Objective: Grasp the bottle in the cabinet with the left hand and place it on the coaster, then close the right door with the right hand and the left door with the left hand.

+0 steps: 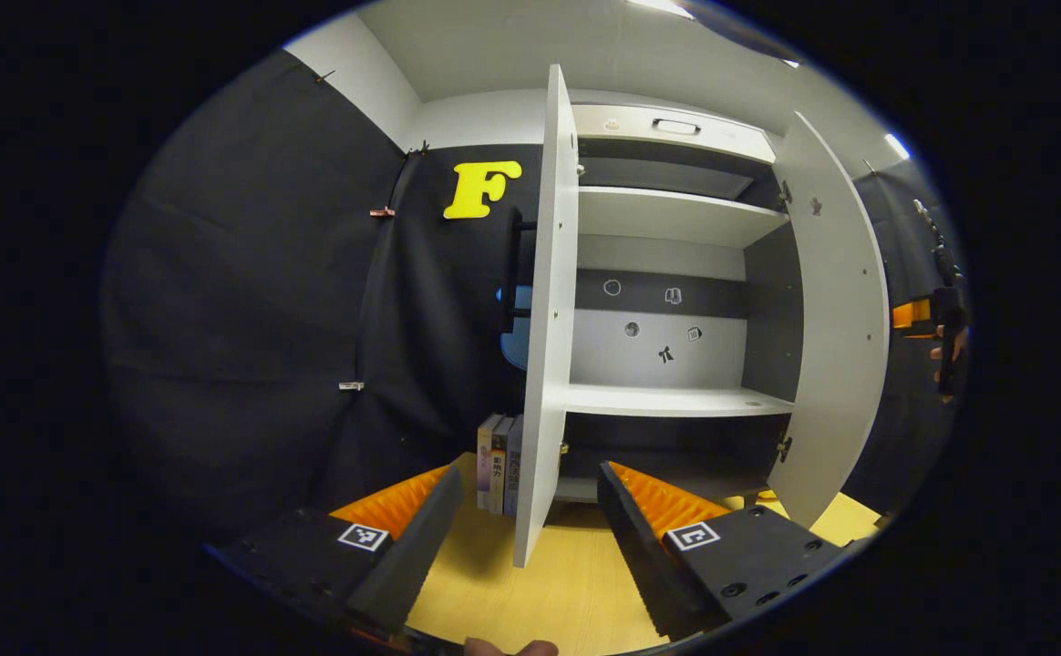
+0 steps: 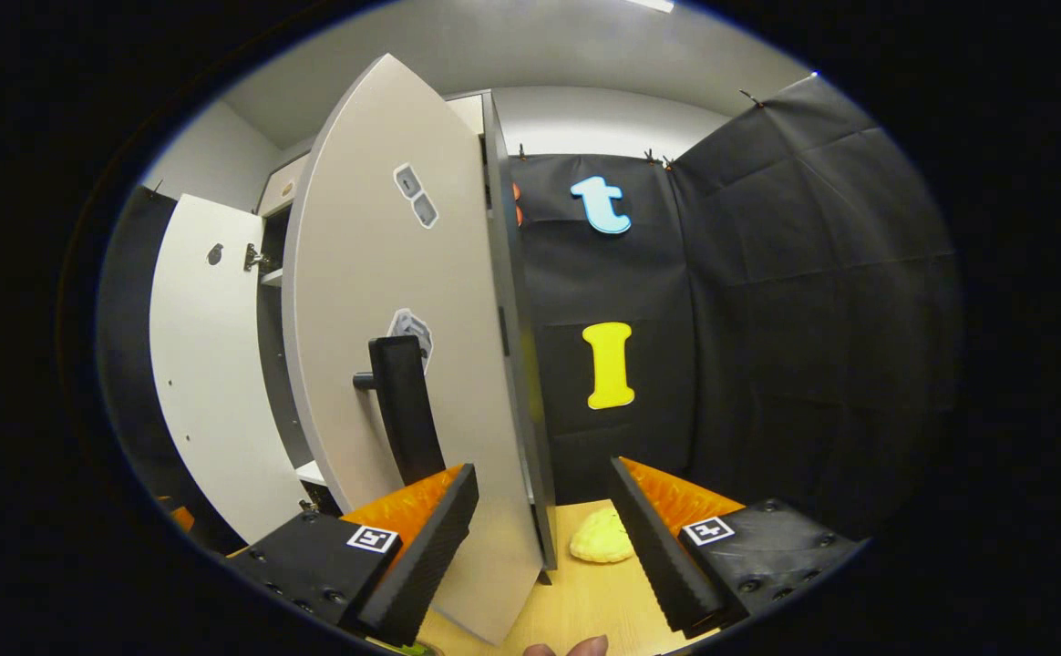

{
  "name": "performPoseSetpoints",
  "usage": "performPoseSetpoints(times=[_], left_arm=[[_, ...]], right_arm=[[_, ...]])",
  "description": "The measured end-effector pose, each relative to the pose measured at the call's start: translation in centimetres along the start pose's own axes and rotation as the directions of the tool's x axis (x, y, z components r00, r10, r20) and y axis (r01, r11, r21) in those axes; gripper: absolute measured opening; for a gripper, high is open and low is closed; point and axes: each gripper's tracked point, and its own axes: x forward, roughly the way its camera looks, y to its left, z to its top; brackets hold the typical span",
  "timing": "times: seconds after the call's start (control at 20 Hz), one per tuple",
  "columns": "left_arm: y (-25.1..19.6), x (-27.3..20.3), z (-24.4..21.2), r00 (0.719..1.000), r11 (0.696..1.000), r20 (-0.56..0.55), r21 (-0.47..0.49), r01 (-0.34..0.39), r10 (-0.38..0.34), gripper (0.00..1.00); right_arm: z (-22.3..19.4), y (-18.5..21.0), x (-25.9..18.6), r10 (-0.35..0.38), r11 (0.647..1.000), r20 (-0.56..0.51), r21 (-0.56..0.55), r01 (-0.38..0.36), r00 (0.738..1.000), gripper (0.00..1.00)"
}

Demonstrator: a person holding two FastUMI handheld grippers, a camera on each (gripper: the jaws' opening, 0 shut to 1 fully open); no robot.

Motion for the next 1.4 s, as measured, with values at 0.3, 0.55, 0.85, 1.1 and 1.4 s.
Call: performPoseSetpoints(times=[0.3, 0.55, 0.85, 1.1, 1.4], left_arm=[[0.2, 0.8, -0.5, 0.999, 1.0, -0.021, 0.011, 0.027, -0.027, 0.95], [1.3, 1.4, -1.5, 0.998, 1.0, -0.058, 0.012, 0.024, -0.023, 0.95], [3.0, 2.1, -1.8, 0.997, 1.0, -0.075, -0.007, 0.0, 0.0, 0.95], [5.1, 2.8, -1.5, 0.997, 0.999, -0.074, -0.01, -0.033, 0.033, 0.95], [7.4, 4.8, 0.8, 0.998, 0.999, -0.052, -0.009, -0.037, 0.037, 0.95]], right_arm=[[-0.8, 4.3, 1.6, 0.047, 0.999, 0.011, 0.013, -0.047, 0.999, 0.97], [-2.6, 8.1, 4.8, 0.058, 0.998, -0.011, -0.023, -0.059, 0.998, 0.98], [-4.3, 10.0, 9.3, 0.004, 0.998, -0.03, -0.069, -0.006, 1.0, 0.97], [-4.2, 9.9, 11.9, -0.015, 1.0, -0.041, 0.014, 0.016, 0.999, 0.98], [-3.7, 10.8, 11.1, -0.018, 1.0, -0.022, -0.026, 0.017, 1.0, 0.98]])
